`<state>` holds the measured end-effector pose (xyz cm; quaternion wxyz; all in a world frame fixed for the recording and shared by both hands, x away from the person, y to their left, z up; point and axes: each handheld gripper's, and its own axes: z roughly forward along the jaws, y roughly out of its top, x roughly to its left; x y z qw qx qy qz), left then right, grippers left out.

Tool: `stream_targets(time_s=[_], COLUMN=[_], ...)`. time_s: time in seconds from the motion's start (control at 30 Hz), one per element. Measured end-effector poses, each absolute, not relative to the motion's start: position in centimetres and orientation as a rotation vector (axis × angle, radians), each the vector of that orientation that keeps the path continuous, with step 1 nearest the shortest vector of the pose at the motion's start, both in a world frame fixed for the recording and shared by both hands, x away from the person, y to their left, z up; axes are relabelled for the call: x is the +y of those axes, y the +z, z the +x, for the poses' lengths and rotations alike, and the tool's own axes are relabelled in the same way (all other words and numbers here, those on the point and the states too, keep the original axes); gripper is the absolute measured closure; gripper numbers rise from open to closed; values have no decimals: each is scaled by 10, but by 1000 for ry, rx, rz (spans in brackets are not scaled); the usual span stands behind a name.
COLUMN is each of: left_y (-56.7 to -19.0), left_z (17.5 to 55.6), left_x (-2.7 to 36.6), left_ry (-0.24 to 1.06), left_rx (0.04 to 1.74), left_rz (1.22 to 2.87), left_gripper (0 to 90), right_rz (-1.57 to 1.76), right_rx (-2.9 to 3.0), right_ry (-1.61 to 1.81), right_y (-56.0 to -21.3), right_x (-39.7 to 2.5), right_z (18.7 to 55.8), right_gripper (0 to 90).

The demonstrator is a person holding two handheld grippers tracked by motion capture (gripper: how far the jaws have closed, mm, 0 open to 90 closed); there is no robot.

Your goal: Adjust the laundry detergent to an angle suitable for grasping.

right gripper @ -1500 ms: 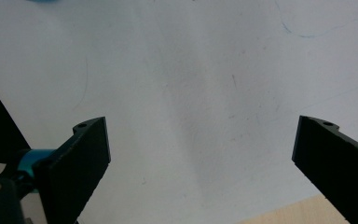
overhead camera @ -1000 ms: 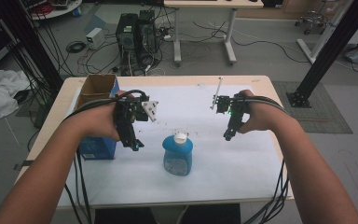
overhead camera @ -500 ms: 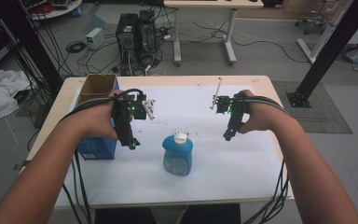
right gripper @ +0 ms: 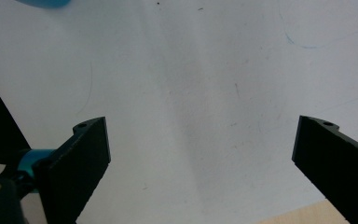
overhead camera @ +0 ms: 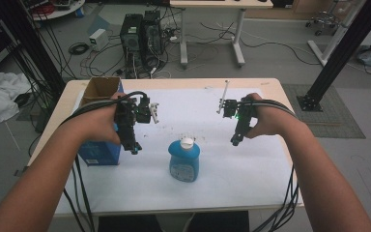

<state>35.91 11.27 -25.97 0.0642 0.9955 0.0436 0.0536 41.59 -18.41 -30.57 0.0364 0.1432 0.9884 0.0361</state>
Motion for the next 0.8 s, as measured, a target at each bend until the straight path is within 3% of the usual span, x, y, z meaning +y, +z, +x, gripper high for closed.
stream_targets(time_s=[0.8], left_y=[-251], left_z=[363], left_x=[115], left_ry=[129], left_rx=[192], left_rz=[3035], left_gripper=[66], right_rz=[421], right_rx=[3030], right_ry=[115], right_y=[-293], right_x=[-183], right_z=[405], right_gripper=[32])
